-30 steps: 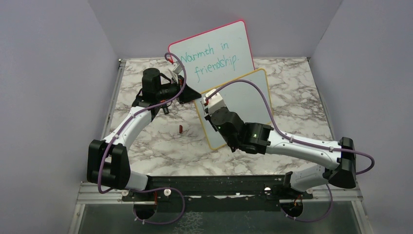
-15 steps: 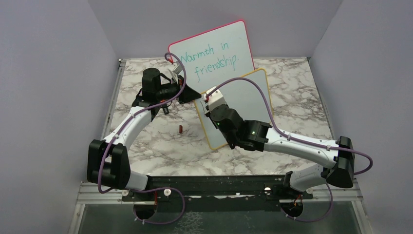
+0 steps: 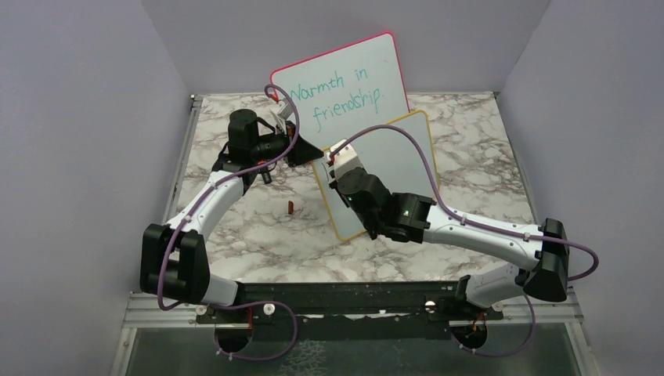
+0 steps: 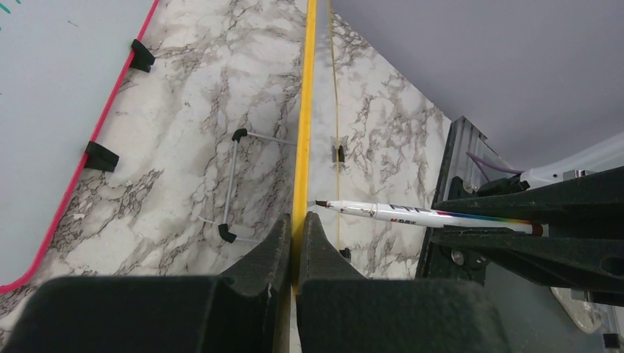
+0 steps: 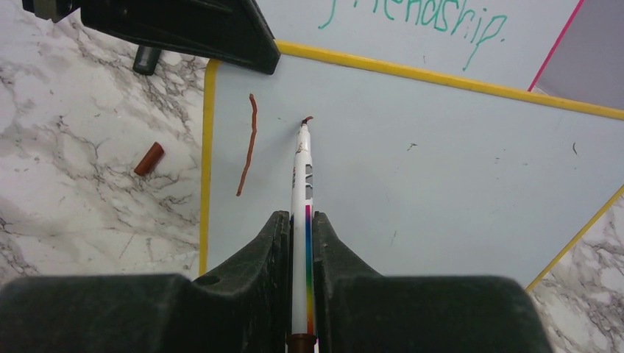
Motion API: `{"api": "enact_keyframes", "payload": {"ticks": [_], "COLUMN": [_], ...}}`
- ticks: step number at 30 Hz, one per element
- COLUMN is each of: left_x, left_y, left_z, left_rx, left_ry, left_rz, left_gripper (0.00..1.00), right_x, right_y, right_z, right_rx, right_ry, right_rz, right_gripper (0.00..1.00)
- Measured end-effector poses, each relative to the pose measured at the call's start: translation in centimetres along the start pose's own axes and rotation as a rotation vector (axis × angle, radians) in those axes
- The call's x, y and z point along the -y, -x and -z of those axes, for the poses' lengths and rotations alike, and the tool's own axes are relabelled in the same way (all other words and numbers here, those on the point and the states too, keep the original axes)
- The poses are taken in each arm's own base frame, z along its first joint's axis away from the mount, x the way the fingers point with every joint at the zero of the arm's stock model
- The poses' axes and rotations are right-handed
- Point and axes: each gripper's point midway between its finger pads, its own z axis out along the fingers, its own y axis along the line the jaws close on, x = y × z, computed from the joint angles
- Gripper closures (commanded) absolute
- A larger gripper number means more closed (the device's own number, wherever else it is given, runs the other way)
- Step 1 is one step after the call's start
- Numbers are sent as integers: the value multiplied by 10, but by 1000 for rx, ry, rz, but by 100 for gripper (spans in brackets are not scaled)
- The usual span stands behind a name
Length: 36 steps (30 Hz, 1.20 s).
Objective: Write a sentence on the whiteboard
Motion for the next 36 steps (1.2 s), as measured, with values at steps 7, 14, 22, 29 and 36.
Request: {"api": "enact_keyframes", "payload": {"ticks": [7, 14, 22, 29, 36], "left_x": [-1, -3, -3, -3, -3], "left_y": [0, 0, 0, 0, -1], "left_z": [0, -1, -1, -1, -1], "left_rx": [0, 0, 1, 1, 1], "left_ry": [2, 3, 3, 3, 3], "left_rz": [1, 1, 0, 0, 0], "left_gripper": [100, 100, 100, 100, 100], "right_x": [-6, -10, -19, -23, -25], "right_y": [-7, -16, -21, -25, -25], "right_z": [0, 2, 5, 6, 7], "right_rx": [-24, -60, -88, -106, -108], "right_ry": [28, 58, 110, 136, 146], "right_rz": [8, 17, 18, 23, 20], "right_gripper": [99, 99, 99, 99, 99]}}
